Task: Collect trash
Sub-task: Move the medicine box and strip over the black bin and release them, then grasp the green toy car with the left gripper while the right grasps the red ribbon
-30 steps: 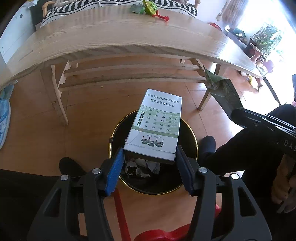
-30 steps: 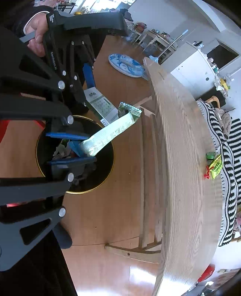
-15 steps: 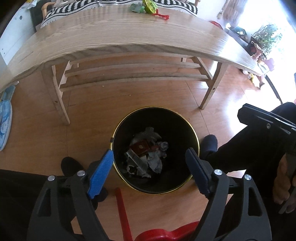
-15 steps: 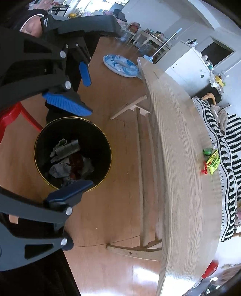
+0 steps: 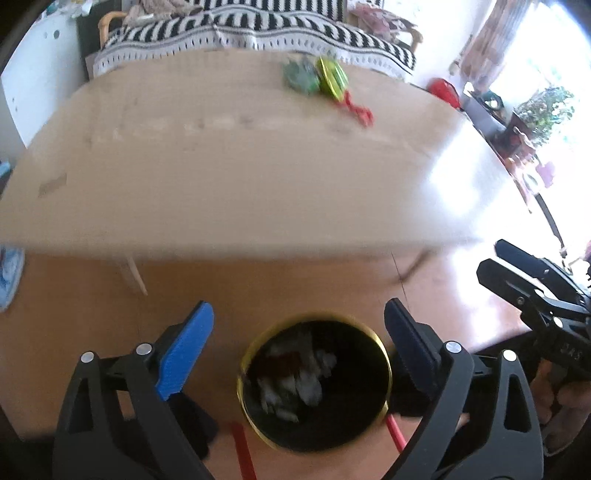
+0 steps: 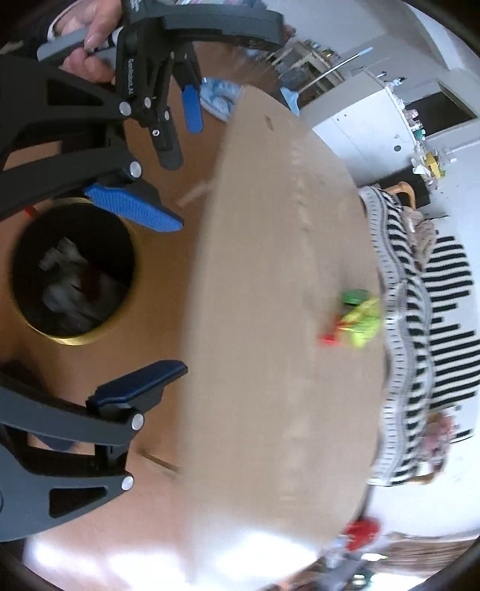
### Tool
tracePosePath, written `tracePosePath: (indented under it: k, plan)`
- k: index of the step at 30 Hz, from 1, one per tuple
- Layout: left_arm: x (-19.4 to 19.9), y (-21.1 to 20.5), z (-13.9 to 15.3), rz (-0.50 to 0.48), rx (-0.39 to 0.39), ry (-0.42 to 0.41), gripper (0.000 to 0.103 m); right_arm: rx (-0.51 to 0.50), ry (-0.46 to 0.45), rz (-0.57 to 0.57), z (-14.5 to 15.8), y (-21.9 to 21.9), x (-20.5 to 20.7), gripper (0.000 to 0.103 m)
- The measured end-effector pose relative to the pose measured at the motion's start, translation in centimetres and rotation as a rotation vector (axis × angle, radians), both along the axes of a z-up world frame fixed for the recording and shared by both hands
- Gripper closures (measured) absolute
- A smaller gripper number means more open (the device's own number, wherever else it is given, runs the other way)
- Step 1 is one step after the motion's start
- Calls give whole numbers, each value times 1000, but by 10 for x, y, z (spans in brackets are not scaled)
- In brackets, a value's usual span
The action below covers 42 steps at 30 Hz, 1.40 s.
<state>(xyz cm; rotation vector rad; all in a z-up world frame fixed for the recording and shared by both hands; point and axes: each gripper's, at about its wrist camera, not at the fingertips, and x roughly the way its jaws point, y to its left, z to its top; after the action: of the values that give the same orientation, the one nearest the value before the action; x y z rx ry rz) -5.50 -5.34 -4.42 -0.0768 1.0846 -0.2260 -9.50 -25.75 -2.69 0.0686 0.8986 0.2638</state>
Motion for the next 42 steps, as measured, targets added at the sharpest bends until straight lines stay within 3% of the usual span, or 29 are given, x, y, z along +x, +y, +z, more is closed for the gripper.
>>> tracePosePath:
  k: [4, 8, 13, 20, 28, 30, 37, 42]
  plan:
    - [74, -8, 15, 37, 34, -62, 12, -48, -65, 2, 10, 5, 72, 33]
    - [139, -14, 11, 81, 63, -115, 12, -51, -32, -33, -5, -4, 145, 33]
    - [208, -19, -11, 114, 25, -68, 12, -74, 22, -64, -32, -9, 213, 39]
    - [263, -44, -31, 86, 87, -78, 12, -117, 46, -40, -57, 1, 252, 45]
    - [290, -51, -37, 82, 96, -121, 12, -154, 40, -22, -68, 10, 263, 71]
    - [291, -54, -37, 75, 93, -130, 13, -149, 40, -19, -68, 11, 263, 86]
    - [290, -62, -31, 45, 69, -155, 41, -146, 45, 3, -67, 17, 258, 90]
    - [289, -61, -31, 32, 59, -162, 88, -135, 43, -7, -64, 15, 252, 90]
